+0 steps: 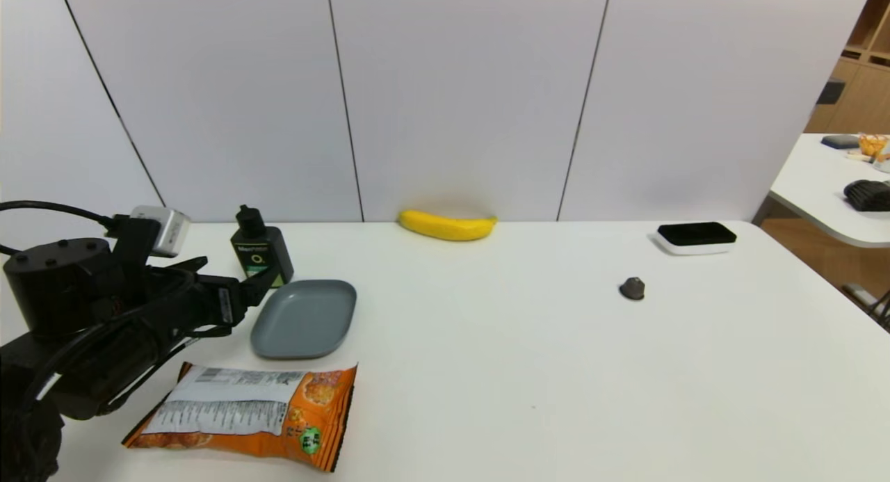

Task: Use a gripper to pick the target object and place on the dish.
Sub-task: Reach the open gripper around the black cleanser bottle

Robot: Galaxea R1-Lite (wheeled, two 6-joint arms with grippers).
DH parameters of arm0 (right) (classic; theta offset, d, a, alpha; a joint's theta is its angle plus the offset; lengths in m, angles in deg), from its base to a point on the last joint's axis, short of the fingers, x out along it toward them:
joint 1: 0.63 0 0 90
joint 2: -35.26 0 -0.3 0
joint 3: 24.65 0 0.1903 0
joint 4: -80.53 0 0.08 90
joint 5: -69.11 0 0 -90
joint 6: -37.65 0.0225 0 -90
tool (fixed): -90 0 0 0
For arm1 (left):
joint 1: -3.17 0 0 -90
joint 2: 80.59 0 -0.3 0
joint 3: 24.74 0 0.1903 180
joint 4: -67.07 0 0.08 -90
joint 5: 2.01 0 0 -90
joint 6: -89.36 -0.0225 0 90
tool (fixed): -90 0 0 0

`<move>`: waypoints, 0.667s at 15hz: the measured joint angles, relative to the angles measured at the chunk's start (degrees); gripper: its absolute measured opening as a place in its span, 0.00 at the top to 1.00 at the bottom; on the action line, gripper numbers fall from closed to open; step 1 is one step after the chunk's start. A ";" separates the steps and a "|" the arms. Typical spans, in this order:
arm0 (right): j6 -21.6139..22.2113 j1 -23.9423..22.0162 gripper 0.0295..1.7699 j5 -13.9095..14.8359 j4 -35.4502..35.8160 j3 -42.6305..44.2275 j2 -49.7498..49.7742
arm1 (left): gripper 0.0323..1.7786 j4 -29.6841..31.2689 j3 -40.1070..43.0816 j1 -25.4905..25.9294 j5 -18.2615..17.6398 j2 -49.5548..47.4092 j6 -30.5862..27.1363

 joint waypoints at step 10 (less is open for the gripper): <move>0.00 -0.02 0.03 0.02 0.02 0.00 0.00 | 0.05 12.69 -5.86 1.77 -0.09 15.24 0.11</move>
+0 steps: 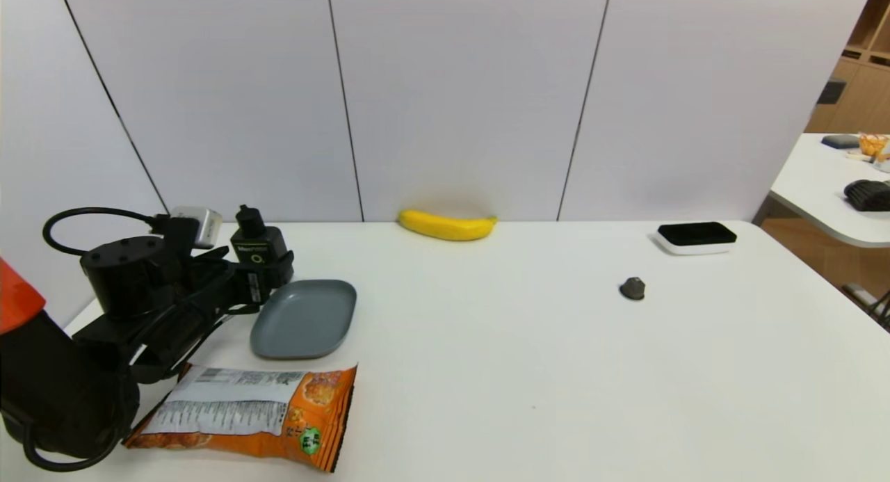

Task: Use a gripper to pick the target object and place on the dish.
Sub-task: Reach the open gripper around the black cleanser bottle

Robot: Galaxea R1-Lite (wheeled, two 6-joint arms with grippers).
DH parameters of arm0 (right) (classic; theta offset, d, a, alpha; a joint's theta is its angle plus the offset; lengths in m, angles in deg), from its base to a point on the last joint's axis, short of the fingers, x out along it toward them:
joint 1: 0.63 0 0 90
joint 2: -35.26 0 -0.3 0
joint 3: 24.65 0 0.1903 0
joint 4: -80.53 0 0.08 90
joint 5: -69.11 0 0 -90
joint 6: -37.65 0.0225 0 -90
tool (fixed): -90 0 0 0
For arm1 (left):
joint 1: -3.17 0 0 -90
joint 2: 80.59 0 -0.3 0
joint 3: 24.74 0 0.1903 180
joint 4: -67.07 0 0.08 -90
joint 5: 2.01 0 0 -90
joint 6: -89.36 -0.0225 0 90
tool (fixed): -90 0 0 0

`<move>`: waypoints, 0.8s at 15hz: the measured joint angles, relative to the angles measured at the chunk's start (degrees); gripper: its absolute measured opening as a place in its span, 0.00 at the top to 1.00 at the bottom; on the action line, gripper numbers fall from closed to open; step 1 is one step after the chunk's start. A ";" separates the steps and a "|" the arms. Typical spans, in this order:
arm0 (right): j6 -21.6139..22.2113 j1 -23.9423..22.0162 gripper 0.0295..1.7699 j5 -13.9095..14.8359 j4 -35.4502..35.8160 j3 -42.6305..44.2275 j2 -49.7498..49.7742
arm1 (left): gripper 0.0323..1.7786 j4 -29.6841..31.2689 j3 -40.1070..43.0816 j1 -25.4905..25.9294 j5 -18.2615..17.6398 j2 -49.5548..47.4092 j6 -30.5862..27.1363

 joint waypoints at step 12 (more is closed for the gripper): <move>0.00 0.02 0.03 0.00 -0.02 0.00 0.00 | 0.05 1.35 -5.85 2.12 0.00 6.60 -0.77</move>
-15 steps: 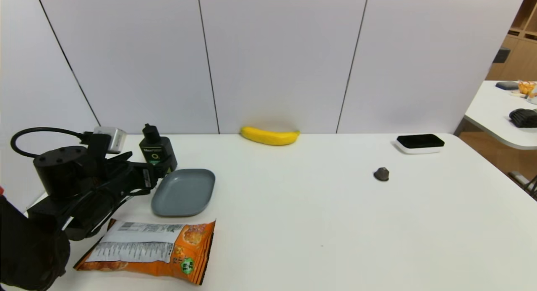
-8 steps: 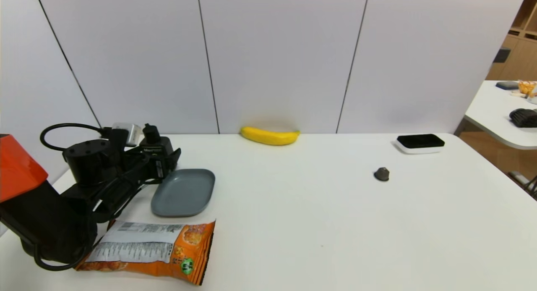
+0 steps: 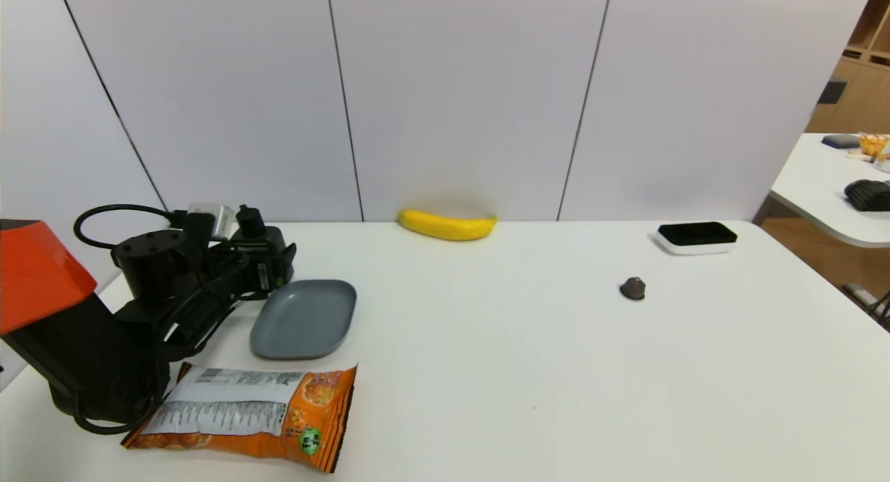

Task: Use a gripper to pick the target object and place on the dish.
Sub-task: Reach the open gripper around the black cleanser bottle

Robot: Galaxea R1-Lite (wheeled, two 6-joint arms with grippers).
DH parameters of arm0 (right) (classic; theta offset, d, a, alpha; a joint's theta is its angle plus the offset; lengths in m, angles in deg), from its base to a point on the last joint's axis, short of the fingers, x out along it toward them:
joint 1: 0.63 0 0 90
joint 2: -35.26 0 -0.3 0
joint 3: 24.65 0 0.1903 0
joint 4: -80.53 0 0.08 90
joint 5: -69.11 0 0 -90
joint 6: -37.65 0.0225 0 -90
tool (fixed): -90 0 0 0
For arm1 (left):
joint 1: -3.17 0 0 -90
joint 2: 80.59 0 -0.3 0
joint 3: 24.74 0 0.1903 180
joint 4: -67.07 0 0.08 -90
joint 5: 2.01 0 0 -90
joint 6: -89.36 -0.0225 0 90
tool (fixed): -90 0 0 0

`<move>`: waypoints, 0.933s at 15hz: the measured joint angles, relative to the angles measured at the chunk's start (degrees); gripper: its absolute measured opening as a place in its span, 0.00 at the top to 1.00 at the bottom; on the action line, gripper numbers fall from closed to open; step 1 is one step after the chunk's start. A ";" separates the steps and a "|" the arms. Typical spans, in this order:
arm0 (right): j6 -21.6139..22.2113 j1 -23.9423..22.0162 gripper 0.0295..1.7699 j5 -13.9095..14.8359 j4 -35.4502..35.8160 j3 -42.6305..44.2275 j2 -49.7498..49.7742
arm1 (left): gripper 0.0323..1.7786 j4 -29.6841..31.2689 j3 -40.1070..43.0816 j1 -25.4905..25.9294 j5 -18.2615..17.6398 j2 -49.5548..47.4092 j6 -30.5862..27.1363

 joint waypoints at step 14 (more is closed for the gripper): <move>0.00 0.00 0.03 0.00 0.00 0.00 0.00 | 0.05 0.60 -0.72 0.61 0.09 0.68 0.29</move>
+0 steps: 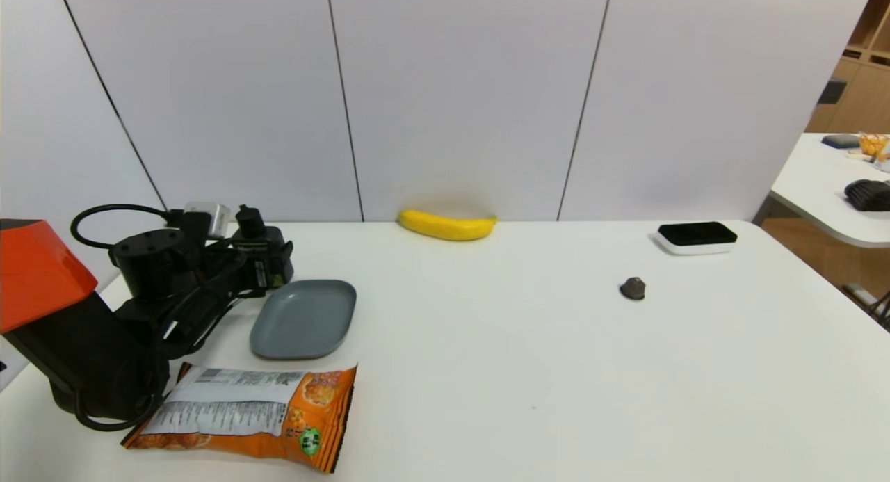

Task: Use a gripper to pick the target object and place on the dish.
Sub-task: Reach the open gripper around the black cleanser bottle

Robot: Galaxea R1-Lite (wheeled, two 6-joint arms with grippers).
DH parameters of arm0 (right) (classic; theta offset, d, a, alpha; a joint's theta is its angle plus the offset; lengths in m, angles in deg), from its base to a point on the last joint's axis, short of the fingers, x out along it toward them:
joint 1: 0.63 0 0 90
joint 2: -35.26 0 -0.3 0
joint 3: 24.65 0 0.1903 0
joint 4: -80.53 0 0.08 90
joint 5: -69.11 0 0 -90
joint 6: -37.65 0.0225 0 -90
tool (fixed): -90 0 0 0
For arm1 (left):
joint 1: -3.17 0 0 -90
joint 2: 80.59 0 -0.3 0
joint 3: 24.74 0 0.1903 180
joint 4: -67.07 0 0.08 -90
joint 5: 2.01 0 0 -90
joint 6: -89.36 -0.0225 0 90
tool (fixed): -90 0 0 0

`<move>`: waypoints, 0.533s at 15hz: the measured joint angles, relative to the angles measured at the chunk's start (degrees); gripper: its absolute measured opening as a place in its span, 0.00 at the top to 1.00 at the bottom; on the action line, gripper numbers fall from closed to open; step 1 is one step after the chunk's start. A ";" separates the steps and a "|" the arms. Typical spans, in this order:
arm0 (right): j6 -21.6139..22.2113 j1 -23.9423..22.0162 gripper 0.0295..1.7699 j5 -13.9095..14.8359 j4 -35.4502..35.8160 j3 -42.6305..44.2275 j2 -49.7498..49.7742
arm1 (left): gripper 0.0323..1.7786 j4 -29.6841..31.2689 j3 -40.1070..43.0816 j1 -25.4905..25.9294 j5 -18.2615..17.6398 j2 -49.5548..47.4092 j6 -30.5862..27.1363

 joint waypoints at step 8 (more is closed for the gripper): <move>0.00 0.00 0.03 0.00 0.02 0.00 0.00 | 0.21 0.48 -1.43 -0.02 -0.01 0.85 0.20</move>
